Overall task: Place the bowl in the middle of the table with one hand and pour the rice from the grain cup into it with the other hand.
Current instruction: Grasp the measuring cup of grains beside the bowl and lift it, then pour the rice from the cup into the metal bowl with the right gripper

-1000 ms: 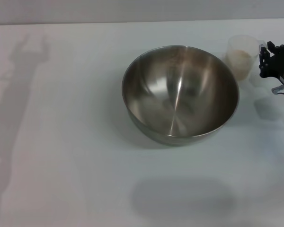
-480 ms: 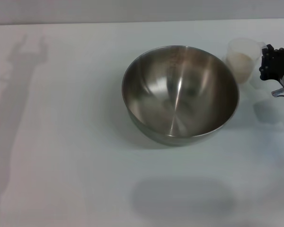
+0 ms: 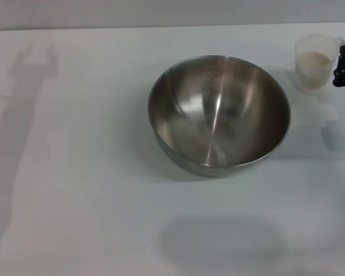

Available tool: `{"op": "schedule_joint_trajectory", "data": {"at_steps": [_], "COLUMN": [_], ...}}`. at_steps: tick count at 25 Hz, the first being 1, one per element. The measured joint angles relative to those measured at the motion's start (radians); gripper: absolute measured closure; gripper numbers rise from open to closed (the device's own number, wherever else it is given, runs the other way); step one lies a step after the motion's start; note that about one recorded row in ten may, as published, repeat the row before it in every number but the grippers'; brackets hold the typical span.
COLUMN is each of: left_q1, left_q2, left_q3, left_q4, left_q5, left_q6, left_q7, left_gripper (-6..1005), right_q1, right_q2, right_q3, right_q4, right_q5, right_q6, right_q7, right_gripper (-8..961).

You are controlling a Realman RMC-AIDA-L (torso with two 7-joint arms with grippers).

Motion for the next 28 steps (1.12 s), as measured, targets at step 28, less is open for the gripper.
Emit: {"op": "schedule_joint_trajectory", "data": {"at_steps": [28], "left_q1": [0.012], "left_q2": [-0.003], "left_q3": [0.000], "left_q4": [0.009], "left_q5": [-0.003], "left_q6": [-0.011], "left_q7": [-0.006], "left_gripper": [526], "right_q1": [-0.045], "right_q2": [0.002], "right_q3": [0.061], "right_q4": [0.081], "right_q5": [-0.010], "right_q6": [-0.378], "right_q7": [-0.230], "right_gripper": [946]}}
